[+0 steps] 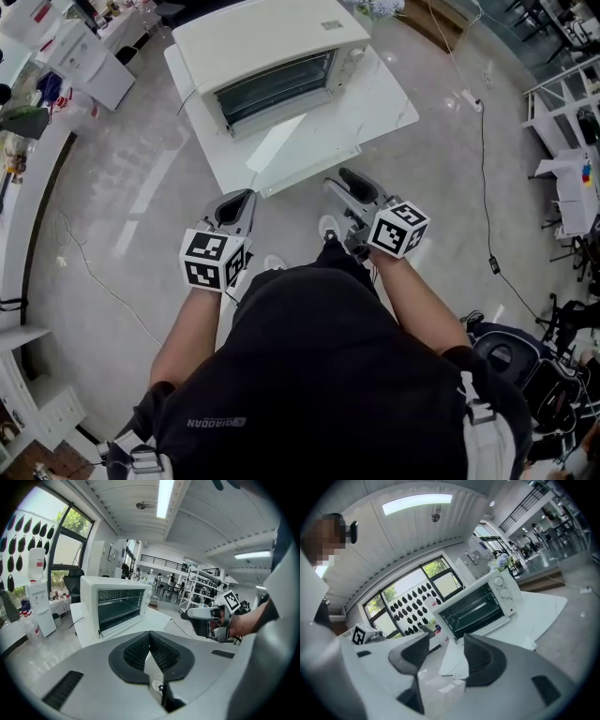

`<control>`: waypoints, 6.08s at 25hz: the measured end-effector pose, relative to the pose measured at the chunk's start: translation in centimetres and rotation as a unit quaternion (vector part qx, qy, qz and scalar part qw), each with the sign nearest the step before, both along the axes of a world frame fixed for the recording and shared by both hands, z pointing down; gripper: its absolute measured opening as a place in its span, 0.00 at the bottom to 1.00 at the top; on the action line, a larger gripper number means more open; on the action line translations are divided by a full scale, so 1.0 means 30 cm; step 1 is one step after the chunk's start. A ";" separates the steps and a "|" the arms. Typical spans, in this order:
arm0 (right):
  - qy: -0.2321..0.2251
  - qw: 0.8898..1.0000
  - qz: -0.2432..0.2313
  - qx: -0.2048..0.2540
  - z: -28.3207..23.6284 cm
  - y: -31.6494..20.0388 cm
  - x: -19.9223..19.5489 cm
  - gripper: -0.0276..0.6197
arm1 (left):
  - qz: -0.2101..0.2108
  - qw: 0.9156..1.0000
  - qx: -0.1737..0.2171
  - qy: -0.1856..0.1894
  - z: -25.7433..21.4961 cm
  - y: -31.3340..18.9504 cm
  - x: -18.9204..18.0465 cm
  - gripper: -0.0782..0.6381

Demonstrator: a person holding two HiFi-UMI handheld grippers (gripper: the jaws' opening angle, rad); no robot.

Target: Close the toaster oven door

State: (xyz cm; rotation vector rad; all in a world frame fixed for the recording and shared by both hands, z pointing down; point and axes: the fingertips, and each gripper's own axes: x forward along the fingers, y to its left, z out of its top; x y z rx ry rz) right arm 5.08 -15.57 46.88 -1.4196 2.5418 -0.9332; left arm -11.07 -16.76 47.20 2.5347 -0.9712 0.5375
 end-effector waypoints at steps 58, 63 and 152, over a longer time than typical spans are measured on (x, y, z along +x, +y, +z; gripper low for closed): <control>-0.119 0.952 0.065 -0.274 0.827 -0.253 0.252 0.37 | -0.150 0.984 -0.085 -0.042 0.149 -0.038 -0.026 0.11; -0.148 0.956 0.052 -0.246 0.709 -0.282 0.228 0.37 | -0.145 0.985 -0.077 -0.041 0.127 -0.056 -0.026 0.11; -0.309 0.948 -0.046 -0.065 0.018 -0.788 0.104 0.24 | -0.226 0.974 -0.035 -0.011 0.026 -0.162 -0.064 0.11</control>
